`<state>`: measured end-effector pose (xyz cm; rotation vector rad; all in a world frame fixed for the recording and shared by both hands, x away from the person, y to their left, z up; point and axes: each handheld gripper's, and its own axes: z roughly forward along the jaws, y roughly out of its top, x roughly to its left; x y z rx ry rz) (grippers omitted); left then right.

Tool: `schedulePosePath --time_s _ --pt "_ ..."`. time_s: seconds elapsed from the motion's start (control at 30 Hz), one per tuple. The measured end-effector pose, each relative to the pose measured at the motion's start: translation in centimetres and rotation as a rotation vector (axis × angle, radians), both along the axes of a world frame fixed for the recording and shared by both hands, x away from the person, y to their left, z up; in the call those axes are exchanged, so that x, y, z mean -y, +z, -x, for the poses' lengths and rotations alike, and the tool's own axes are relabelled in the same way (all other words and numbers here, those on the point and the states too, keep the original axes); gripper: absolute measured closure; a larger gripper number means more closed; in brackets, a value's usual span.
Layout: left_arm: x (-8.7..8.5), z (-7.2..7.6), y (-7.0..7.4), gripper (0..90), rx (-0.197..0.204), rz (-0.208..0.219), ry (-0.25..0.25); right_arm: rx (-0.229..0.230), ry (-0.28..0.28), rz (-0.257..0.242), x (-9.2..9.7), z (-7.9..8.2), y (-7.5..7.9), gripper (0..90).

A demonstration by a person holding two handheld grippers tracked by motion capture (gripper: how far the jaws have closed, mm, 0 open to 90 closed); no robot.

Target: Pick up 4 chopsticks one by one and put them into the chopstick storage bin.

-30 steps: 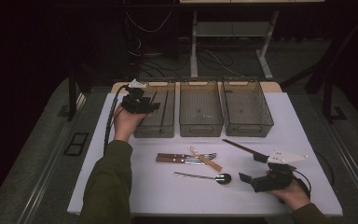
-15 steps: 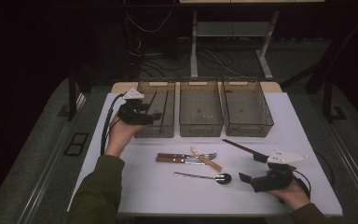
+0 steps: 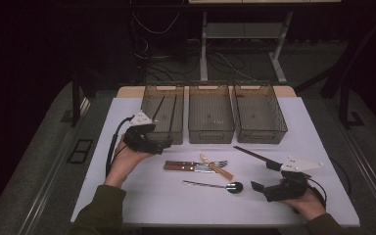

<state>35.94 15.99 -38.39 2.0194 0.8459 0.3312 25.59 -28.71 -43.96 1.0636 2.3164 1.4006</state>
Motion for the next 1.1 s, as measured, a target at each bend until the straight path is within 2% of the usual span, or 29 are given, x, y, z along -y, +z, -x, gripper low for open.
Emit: schedulePosePath --time_s 0.13,0.33,0.6,0.9,1.1 --pt "-0.1 1.4 -0.9 0.0 -0.009 0.022 -0.029 0.004 0.002 -0.003 0.0 0.0 0.0 3.6" --pt "-0.2 3.8 -1.9 0.0 0.013 0.035 -0.062 -0.002 0.004 -0.004 0.0 0.0 0.0 3.6" --pt "-0.4 6.5 -3.4 0.0 0.012 0.042 -0.112 0.000 0.009 -0.006 0.0 0.1 0.1 3.6" --pt "-0.9 8.6 -4.2 0.0 0.027 0.105 -0.132 -0.014 0.005 -0.020 0.3 0.0 0.3 3.6" --pt "-0.8 9.3 -5.0 0.0 0.011 0.092 -0.151 -0.036 0.008 -0.014 0.5 -0.1 0.5 3.5"
